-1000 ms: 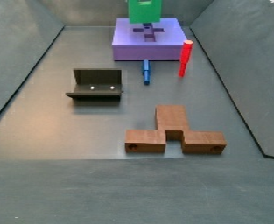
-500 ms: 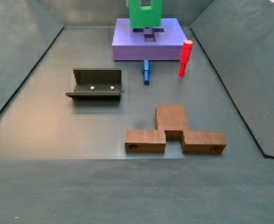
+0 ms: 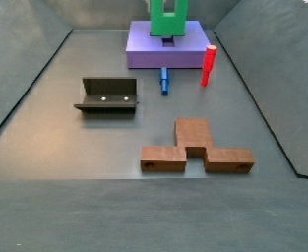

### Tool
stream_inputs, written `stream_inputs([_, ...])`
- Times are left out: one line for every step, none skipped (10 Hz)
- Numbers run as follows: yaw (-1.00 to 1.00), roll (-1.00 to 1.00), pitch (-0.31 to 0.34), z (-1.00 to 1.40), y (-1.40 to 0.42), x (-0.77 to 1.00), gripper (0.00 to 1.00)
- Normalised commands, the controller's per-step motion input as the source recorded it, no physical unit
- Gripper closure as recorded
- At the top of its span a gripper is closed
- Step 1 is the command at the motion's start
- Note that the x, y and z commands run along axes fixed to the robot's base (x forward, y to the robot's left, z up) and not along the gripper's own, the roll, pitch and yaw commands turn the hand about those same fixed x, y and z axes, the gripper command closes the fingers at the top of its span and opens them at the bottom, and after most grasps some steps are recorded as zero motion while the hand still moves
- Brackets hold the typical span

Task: Pick up the green object. Move up. Move to above the board. Insert the green object.
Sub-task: Insert the green object.

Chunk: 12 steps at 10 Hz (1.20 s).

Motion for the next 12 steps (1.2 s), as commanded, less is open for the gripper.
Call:
stream_inputs([0.0, 0.02, -0.281, -0.11, 0.0, -0.07, 1.0])
stream_inputs([0.0, 0.1, -0.251, -0.05, 0.0, 0.0, 1.0])
stream_inputs([0.0, 0.19, -0.23, -0.1, 0.0, -0.03, 1.0])
stream_inputs([0.01, 0.35, -0.129, -0.06, -0.09, 0.0, 1.0])
stream_inputs([0.06, 0.41, -0.016, -0.29, -0.08, 0.0, 1.0])
stream_inputs([0.06, 0.35, 0.0, -0.58, -0.01, 0.0, 1.0])
stream_inputs([0.0, 0.25, -0.029, -0.86, 0.0, 0.0, 1.0])
stream_inputs([0.0, 0.2, -0.059, -0.94, 0.0, 0.0, 1.0])
stream_inputs([0.0, 0.16, -0.083, -0.95, 0.0, 0.0, 1.0])
stream_inputs([0.0, 0.09, -0.12, -0.94, 0.0, 0.0, 1.0])
stream_inputs([0.0, 0.0, 0.0, -0.22, 0.0, 0.0, 1.0])
stream_inputs([0.0, 0.0, 0.0, 0.0, 0.0, 0.0, 1.0])
